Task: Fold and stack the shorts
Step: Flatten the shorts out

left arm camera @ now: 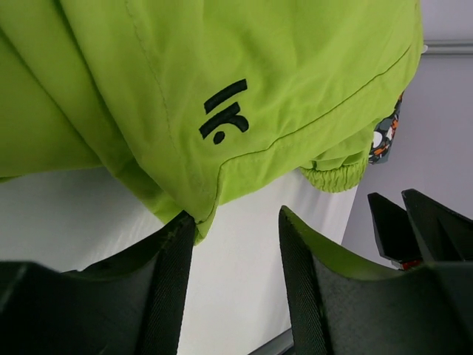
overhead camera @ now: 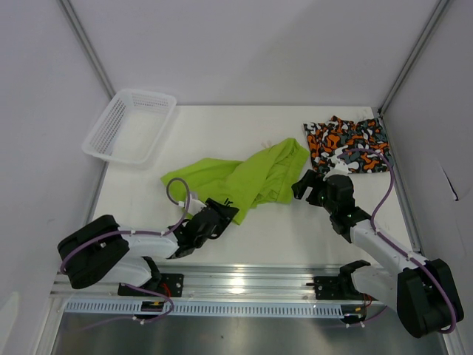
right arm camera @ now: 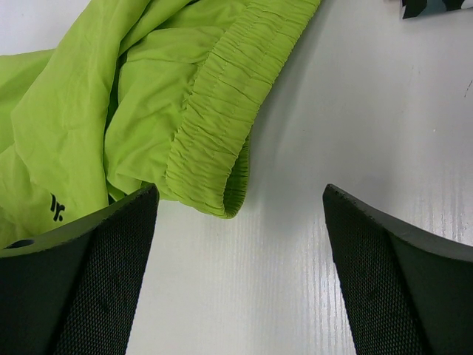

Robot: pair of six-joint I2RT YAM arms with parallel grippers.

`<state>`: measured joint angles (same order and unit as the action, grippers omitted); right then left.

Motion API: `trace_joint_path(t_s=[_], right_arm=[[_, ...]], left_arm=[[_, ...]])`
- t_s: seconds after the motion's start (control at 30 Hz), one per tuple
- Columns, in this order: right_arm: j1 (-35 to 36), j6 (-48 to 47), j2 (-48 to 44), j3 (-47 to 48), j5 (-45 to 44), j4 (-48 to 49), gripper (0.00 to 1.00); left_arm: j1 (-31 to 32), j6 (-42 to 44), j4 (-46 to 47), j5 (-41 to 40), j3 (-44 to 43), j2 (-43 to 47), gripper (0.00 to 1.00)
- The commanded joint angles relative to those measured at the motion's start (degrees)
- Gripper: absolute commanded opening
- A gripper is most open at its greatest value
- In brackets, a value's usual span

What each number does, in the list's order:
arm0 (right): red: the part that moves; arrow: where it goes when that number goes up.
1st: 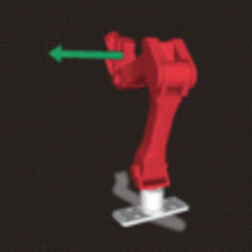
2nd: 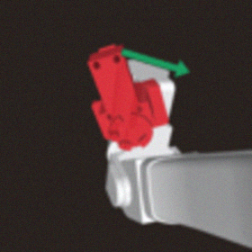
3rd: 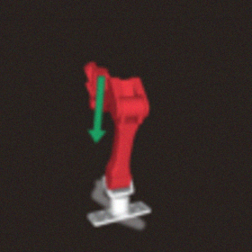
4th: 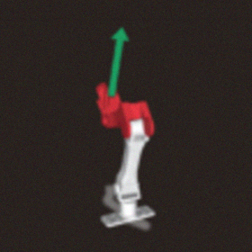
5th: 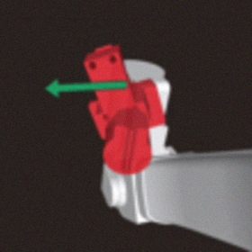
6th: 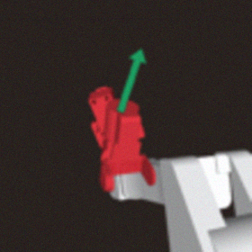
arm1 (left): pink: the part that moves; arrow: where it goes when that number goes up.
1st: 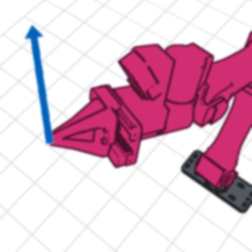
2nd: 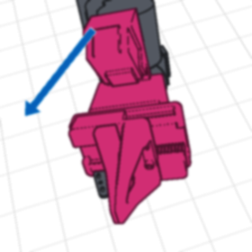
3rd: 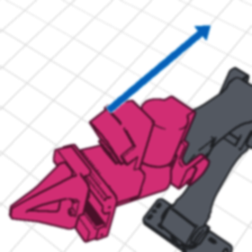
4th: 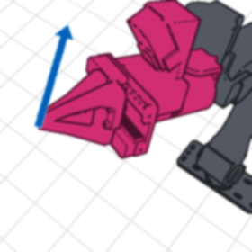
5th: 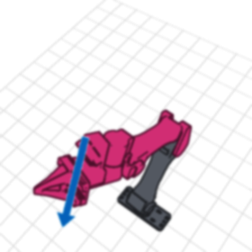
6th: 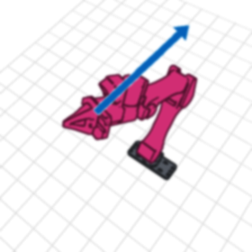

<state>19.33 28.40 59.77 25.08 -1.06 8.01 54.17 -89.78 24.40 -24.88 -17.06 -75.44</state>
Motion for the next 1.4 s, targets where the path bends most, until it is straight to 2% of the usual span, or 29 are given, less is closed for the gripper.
trace_joint_path(t_s=[0.0, 0.3, 0.53, 0.83, 0.97, 1.0, 1.07, 1.2, 1.3, 1.37], right_arm=[[0.1, -1.0, -1.2, -0.6, -1.0, 1.3, 0.93], [0.2, -0.8, -1.4, -0.6, -1.0, 1.4, 0.93], [0.1, -0.9, -1.5, -0.6, -1.0, 1.3, 0.93], [0.1, -0.7, -1.7, -0.6, -1.1, 1.2, 0.93], [0.0, -0.8, -1.7, -0.6, -1.2, 1.0, 0.93], [0.1, -0.7, -1.7, -0.6, -1.2, 1.0, 0.93], [-0.2, -0.6, -1.8, -0.6, -1.4, 1.0, 0.93], [-0.7, -0.5, -1.9, -0.6, -1.6, 0.5, 0.93], [-1.4, -0.3, -1.8, -0.3, -1.5, 0.1, 0.93], [-1.8, -0.1, -1.6, -0.2, -1.2, 0.2, 0.93]], left_arm=[[-0.1, 0.2, 6.6, -2.4, -0.9, -1.5, 0.51], [-0.1, 2.1, 9.3, -2.8, -0.2, -1.5, 0.31], [-0.1, 1.3, 6.5, -2.7, -0.7, -3.6, 0.32], [-0.1, 1.9, 8.0, -1.4, -2.0, -8.8, 0.3], [-0.1, 3.3, 10.1, -2.5, -1.7, -9.6, 0.13], [-0.3, 4.0, 10.3, -2.9, -1.7, -9.1, 0.01], [-0.8, 6.6, 9.6, -2.3, -2.2, -8.2, 0.0], [-3.9, 11.2, 3.5, -0.3, -2.7, -1.0, 0.0], [-7.7, 15.8, -7.8, 0.9, -3.3, 11.1, 0.0], [-10.6, 20.4, -19.6, 0.4, -6.0, 22.0, 0.0]])
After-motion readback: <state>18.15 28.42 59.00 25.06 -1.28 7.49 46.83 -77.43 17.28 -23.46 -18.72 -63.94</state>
